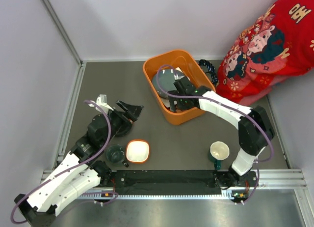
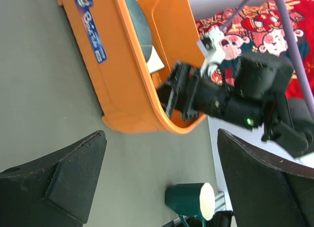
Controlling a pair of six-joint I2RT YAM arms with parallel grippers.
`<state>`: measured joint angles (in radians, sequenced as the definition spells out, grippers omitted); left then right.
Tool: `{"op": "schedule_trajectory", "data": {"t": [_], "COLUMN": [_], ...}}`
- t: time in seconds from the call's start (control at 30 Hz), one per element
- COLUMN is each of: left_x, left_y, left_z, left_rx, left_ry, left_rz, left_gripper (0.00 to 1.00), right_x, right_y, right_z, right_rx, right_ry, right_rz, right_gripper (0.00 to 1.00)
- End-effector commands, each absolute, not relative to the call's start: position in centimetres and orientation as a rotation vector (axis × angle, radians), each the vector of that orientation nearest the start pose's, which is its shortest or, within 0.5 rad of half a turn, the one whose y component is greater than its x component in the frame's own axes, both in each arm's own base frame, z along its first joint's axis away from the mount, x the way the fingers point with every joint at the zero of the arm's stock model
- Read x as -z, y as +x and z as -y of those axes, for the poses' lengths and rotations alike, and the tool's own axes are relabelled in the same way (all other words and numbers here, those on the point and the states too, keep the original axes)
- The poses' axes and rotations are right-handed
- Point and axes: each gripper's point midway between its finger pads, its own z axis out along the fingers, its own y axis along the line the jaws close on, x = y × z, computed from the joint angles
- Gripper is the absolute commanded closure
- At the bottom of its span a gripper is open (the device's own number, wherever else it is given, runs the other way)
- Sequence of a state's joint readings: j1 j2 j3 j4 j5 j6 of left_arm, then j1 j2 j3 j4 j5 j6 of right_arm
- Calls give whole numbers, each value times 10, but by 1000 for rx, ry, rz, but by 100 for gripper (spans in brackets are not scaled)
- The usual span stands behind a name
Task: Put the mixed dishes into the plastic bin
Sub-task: Place the plate in the plastic bin, then adjust the plastic bin at the center of the board.
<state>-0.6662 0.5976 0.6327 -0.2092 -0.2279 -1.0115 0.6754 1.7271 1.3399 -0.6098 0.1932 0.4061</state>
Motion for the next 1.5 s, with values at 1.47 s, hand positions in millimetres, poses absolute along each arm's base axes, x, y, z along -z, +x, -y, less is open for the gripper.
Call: {"op": "schedule_trajectory", "data": {"t": [1.47], "left_x": [-248], "left_y": [235], "left_z": [159], "left_rx": [915], "left_ry": [-574], "left_rz": [-1815], "left_gripper": [1], "right_x": [-230], "right_y": [246], "right_z": [-259], "right_rx": [-341], "right_ry": [-194], "right_rz": [-2183], "right_gripper": [11]}}
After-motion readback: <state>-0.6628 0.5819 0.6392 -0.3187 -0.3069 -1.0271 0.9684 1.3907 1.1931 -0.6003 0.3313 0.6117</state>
